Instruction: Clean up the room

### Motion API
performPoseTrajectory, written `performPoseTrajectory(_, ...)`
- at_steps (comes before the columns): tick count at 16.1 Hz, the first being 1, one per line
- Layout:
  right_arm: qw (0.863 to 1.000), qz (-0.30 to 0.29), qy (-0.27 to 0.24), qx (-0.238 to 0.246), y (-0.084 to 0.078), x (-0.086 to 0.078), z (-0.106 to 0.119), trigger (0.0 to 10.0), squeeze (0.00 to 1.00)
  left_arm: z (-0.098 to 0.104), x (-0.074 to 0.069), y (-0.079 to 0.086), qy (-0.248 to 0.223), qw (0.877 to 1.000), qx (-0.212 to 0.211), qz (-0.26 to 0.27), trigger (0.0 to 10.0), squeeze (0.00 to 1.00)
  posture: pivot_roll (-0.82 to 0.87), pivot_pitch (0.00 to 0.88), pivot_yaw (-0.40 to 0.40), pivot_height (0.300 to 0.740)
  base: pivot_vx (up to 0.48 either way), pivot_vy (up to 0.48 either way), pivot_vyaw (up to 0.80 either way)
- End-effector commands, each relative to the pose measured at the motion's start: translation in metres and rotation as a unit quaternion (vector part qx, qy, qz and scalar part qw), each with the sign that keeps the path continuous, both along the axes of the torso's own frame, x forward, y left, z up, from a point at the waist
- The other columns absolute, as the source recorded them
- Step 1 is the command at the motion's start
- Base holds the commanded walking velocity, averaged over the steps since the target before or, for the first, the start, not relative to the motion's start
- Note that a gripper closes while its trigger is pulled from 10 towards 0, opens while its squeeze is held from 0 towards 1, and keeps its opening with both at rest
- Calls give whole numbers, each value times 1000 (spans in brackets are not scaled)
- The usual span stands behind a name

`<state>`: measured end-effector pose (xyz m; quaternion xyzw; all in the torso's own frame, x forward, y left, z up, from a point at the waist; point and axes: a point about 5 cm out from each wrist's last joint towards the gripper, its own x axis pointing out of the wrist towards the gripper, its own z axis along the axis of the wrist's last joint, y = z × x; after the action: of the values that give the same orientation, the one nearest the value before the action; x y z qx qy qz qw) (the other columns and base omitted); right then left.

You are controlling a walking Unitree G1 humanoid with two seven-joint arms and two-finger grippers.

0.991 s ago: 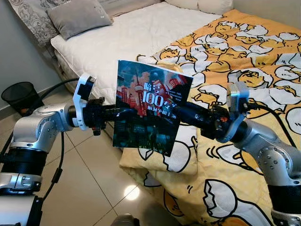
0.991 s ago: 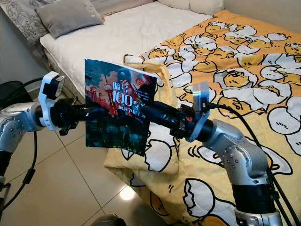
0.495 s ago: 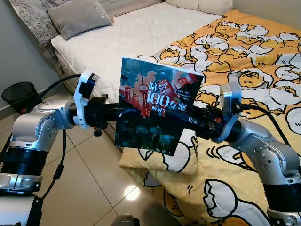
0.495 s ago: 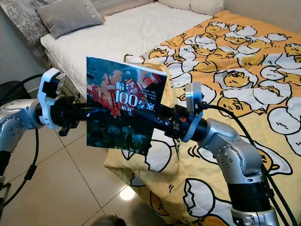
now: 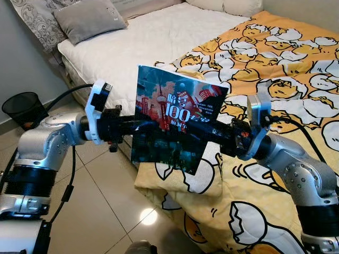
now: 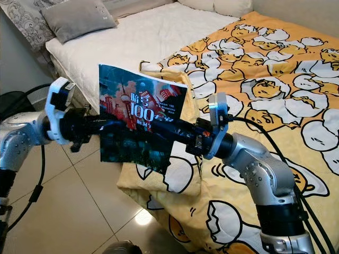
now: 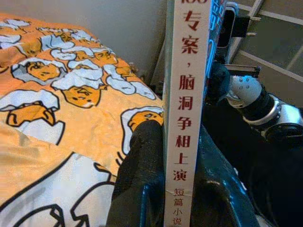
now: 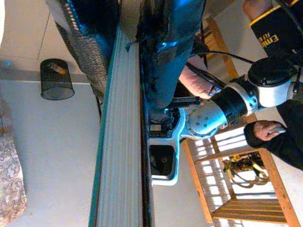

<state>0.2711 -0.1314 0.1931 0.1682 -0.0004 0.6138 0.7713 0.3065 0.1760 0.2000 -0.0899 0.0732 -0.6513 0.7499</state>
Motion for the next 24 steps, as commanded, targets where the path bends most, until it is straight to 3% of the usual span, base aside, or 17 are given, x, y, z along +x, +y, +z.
performPoseTrajectory(1, 1000, 20, -14, 10, 1, -3, 7, 0, 0, 9, 9, 13, -20, 998, 12, 56, 0, 0, 2, 0, 54, 740, 0, 0, 0)
performPoseTrajectory(2, 1000, 20, -14, 11, 1, -4, 7, 0, 0, 9, 10, 14, -22, 998, 11, 64, 0, 0, -1, 0, 55, 740, 0, 0, 0)
performPoseTrajectory(3, 1000, 17, -13, 13, 2, -4, 7, 0, 0, 7, 14, 14, -27, 996, 16, 86, 2941, 0, -1, 0, 57, 740, 0, 0, 0)
performPoseTrajectory(4, 1000, 12, -11, 12, 2, -5, 6, 0, 0, 5, 16, 14, -39, 993, 26, 111, 10000, 0, -2, 0, 58, 740, 0, 0, 0)
performPoseTrajectory(6, 1000, -21, -9, 7, 1, -3, 3, 0, 0, 1, 15, 13, -41, 990, 23, 132, 10000, 0, -3, 0, 61, 740, 0, 0, 0)
performPoseTrajectory(7, 999, -45, -5, 5, -1, 0, 1, 0, 0, 0, 13, 14, -28, 989, 6, 143, 10000, 1000, -2, 0, 62, 740, 0, 0, 0)
performPoseTrajectory(8, 999, -52, -3, 5, -1, 0, 0, 0, 0, 0, 12, 15, -24, 989, -1, 146, 10000, 1000, -2, 0, 62, 740, 0, 0, 0)
performPoseTrajectory(10, 992, -126, 14, -24, -7, 10, -14, 0, 0, 0, 6, 19, -23, 985, -27, 167, 10000, 1000, 7, 0, 57, 740, 0, 0, 0)
performPoseTrajectory(15, 978, -198, 57, -41, -19, 13, -32, 0, 0, -5, 1, 34, -39, 972, -10, 233, 10000, 1000, 23, 0, 50, 740, 0, 0, 0)
performPoseTrajectory(16, 964, -254, 69, -49, -28, 17, -38, 0, 0, -11, 3, 38, -68, 952, 23, 297, 10000, 1000, 22, 0, 51, 740, 0, 0, 0)
performPoseTrajectory(17, 940, -324, 75, -73, -37, 21, -46, 0, 0, -20, 2, 34, -86, 937, 65, 333, 10000, 937, 20, 0, 54, 740, 0, 0, 0)
performPoseTrajectory(18, 916, -384, 79, -85, -45, 22, -51, 0, 0, -32, -1, 23, -89, 929, 95, 348, 10000, 235, 17, 0, 58, 740, 0, 0, 0)
performPoseTrajectory(19, 893, -433, 83, -89, -50, 21, -55, 0, 0, -37, -4, 14, -99, 920, 92, 368, 10000, 75, 7, 0, 64, 740, 0, 0, 0)
performPoseTrajectory(20, 873, -473, 93, -76, -53, 19, -58, 0, 0, -44, -5, 4, -89, 910, 88, 395, 10000, 0, -7, 0, 70, 740, 0, 0, 0)
performPoseTrajectory(21, 859, -498, 91, -73, -55, 19, -59, 0, 0, -47, -5, 0, -84, 905, 92, 406, 10000, 0, -9, 0, 71, 740, 0, 0, 0)
performPoseTrajectory(22, 816, -563, 87, -101, -59, 14, -68, 0, 0, -59, -9, -14, -99, 889, 114, 433, 10000, 0, -21, 0, 73, 740, 0, 0, 0)
performPoseTrajectory(24, 790, -601, 93, -79, -60, 11, -70, 0, 0, -63, -12, -20, -93, 881, 109, 451, 10000, 0, -22, 0, 73, 740, 0, 0, 0)
